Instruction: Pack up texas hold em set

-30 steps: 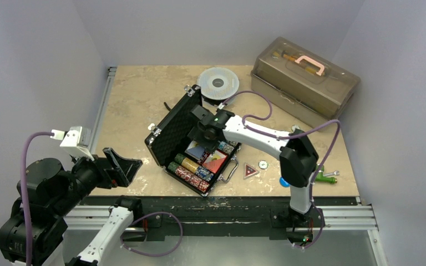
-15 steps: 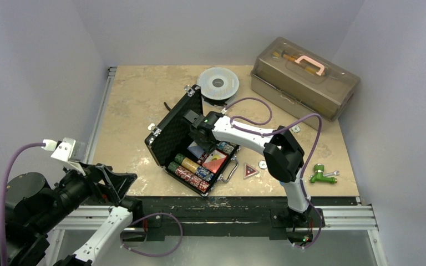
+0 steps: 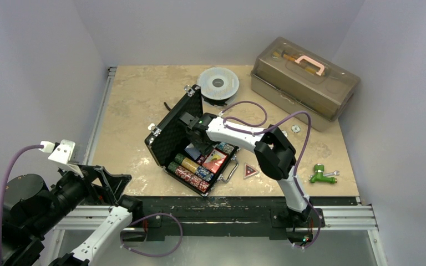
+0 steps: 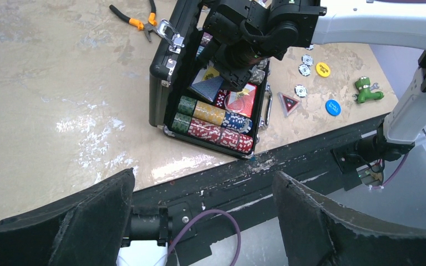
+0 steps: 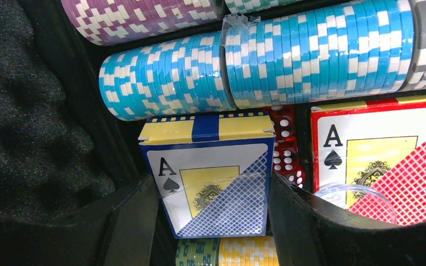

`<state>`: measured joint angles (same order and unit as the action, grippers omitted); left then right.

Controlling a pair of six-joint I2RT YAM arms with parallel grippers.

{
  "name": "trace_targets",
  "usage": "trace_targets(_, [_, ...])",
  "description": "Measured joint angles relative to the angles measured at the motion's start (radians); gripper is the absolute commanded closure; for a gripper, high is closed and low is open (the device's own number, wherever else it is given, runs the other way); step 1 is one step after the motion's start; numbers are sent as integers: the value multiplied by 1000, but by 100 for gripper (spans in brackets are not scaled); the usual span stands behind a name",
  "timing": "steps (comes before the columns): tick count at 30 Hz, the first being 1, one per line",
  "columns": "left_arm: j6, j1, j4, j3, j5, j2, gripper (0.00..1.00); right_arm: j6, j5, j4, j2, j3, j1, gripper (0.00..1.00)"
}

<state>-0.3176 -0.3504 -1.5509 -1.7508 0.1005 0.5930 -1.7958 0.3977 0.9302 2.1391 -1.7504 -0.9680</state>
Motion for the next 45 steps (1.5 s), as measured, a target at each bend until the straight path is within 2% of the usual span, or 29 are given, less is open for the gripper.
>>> trace_targets(5, [0, -6, 0, 0, -2, 0, 9, 0, -8, 1, 0, 0, -3, 100])
trace_targets(17, [0, -12, 1, 8, -11, 0, 8, 35, -21, 52, 56, -88, -13, 91])
trace_targets(21, [0, -12, 0, 14, -17, -1, 8, 36, -18, 57, 61, -92, -13, 85])
trace_targets(29, [0, -12, 1, 16, -23, -2, 8, 45, -20, 58, 61, -92, -13, 83])
trace_targets(35, [1, -12, 1, 16, -24, -2, 8, 69, -19, 58, 61, -92, -14, 73])
trace_targets(45, [1, -12, 2, 16, -24, -2, 8, 99, -22, 57, 61, -93, -14, 71])
